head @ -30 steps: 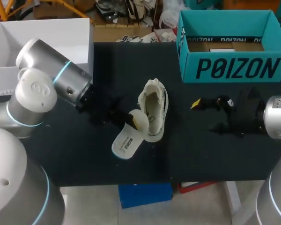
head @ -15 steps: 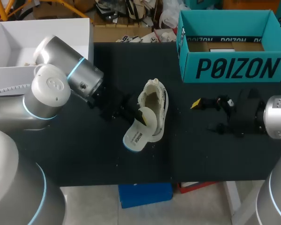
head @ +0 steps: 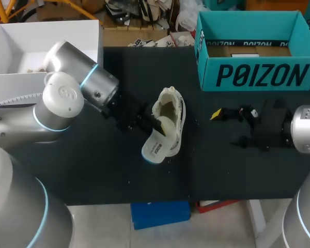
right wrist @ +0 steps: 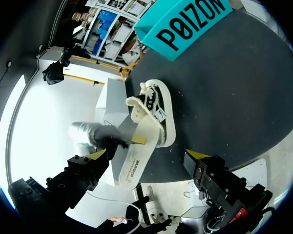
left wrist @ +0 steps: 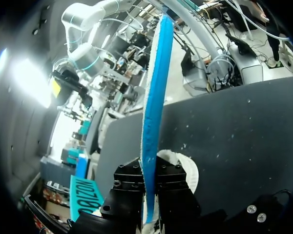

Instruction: Take the shoe out of the shoebox, open the shoe tongue, remove and reinsert the insole, then place the shoe into the shoebox

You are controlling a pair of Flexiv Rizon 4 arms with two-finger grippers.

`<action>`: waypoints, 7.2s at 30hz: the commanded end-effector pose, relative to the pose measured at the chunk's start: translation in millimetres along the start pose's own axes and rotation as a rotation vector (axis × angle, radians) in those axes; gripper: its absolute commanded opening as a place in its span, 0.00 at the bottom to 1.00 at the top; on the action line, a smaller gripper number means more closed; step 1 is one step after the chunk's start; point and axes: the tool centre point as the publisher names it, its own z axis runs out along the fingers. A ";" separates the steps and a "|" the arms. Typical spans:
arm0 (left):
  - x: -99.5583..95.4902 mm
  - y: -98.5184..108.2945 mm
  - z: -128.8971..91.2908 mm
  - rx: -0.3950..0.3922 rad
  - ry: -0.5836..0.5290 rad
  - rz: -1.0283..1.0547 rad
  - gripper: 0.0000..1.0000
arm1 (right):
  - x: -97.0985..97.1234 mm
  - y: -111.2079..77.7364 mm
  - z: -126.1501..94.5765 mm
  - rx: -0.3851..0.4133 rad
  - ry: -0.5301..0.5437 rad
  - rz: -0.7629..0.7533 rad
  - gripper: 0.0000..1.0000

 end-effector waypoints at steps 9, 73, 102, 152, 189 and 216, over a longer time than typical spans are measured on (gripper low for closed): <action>-1.0 24.4 10.7 -0.032 -0.016 -0.023 0.00 | 0.5 0.1 0.6 0.000 -0.001 0.001 1.00; -23.7 -0.3 -26.3 -0.115 -0.207 0.174 0.00 | 0.4 2.3 0.7 0.005 0.017 0.009 1.00; -123.3 -21.2 -35.9 0.074 -0.550 0.581 0.00 | 31.2 35.1 40.0 0.183 0.526 -0.113 0.58; -144.7 -30.2 -19.7 0.177 -0.566 0.625 0.00 | 60.3 18.6 67.6 0.333 0.496 -0.178 0.14; -104.3 -76.1 -43.8 -0.316 -0.571 0.382 1.00 | 58.2 19.2 67.0 0.316 0.474 -0.170 0.00; -109.2 -61.3 -40.3 -0.614 -0.679 0.322 0.47 | 57.0 16.7 63.2 0.297 0.473 -0.171 0.00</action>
